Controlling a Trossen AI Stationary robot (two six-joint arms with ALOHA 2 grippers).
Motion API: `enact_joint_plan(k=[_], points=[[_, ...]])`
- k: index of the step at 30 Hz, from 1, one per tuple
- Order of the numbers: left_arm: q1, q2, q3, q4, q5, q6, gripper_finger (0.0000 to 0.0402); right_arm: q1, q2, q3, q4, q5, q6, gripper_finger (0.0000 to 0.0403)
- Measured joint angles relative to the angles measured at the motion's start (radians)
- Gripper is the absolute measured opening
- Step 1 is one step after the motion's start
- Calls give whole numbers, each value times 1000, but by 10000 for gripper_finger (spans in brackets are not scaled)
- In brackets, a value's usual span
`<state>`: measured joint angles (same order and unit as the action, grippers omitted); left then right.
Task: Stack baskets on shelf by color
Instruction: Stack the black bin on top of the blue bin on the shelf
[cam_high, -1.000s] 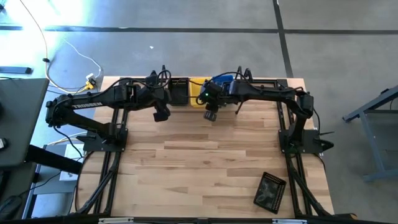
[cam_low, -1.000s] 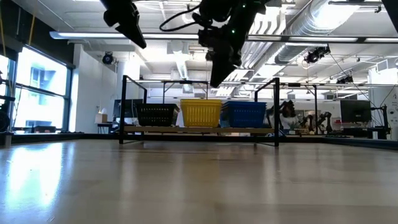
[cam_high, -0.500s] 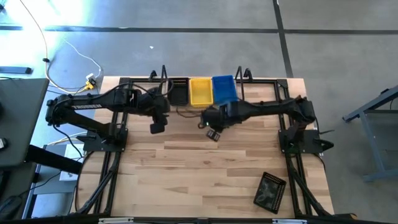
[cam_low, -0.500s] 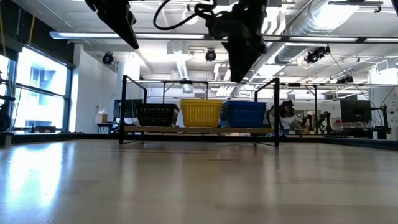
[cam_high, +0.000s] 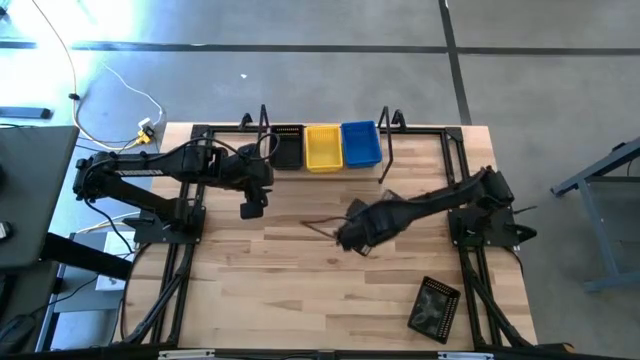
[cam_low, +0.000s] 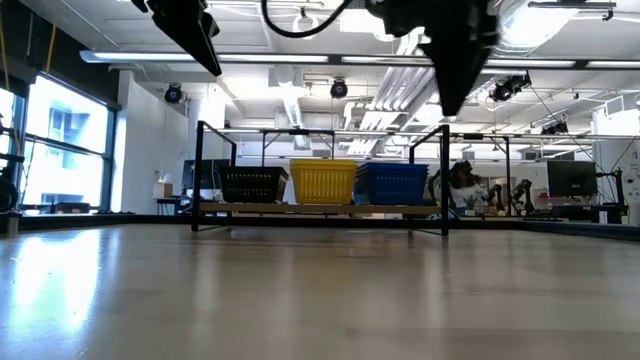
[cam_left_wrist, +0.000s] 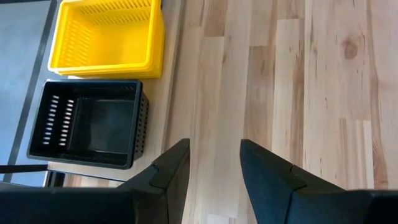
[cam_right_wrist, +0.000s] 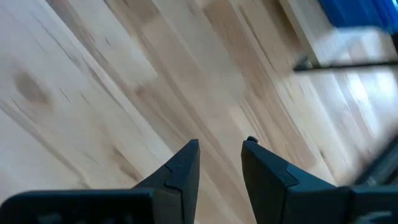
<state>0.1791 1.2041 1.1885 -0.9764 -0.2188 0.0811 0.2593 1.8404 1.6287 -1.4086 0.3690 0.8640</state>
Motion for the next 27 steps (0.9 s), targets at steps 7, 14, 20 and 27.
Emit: enact_joint_plan(k=[7, 14, 20, 27], points=[[0, 0, 0, 0, -1, 0, 130, 119, -10, -8, -165, 3, 204, 106], [4, 0, 0, 9, -1, 7, 130, 259, -127, -164, -154, -47, 519, 106], [4, 0, 0, 17, -18, 8, 130, 382, -199, -231, -117, -109, 788, 106], [4, 0, 0, 17, -28, -1, 130, 503, -212, -239, -112, -218, 1138, 106]])
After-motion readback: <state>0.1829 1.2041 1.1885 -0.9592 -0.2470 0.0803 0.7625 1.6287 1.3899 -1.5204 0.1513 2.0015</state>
